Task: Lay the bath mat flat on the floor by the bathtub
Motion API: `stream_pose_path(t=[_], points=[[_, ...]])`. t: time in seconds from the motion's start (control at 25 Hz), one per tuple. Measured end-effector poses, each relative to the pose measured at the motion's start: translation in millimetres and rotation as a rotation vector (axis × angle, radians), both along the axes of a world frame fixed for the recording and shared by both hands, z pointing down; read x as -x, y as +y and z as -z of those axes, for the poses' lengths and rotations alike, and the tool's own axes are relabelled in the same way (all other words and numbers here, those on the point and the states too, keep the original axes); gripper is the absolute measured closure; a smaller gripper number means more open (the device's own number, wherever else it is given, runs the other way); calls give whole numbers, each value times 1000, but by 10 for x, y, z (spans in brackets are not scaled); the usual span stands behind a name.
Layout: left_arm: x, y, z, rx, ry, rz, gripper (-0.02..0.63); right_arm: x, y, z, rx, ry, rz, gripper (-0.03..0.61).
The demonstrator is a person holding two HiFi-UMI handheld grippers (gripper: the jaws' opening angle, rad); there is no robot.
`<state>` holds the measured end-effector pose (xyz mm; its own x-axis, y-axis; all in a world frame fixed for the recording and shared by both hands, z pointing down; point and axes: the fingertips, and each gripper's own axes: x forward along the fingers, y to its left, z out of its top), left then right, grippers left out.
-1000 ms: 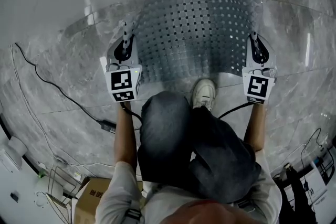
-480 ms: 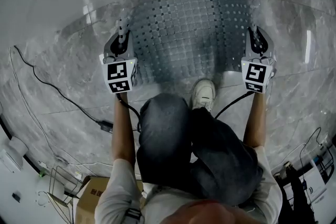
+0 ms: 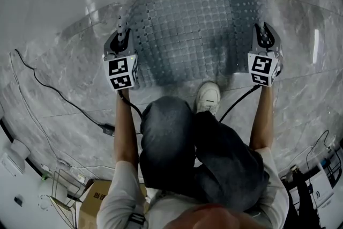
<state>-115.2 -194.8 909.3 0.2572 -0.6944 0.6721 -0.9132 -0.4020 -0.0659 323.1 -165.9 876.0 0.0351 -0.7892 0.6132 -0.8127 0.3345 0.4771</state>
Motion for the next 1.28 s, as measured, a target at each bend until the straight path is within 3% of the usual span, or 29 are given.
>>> stream_pose_path(t=[0.36, 0.68, 0.8, 0.92, 1.28], points=[[146, -51, -129, 7, -42, 74, 454, -256, -67, -321, 47, 62, -49, 435], [166, -78, -166, -7, -66, 79, 443, -340, -29, -456, 63, 107, -118, 429], [169, -74, -152, -9, -61, 78, 440, -415, -51, -464, 44, 191, -125, 375], [157, -77, -139, -15, -58, 73, 440, -422, -62, -464, 37, 265, -93, 362], [146, -49, -66, -37, -45, 73, 425, 151, -96, -276, -12, 155, 9, 341]])
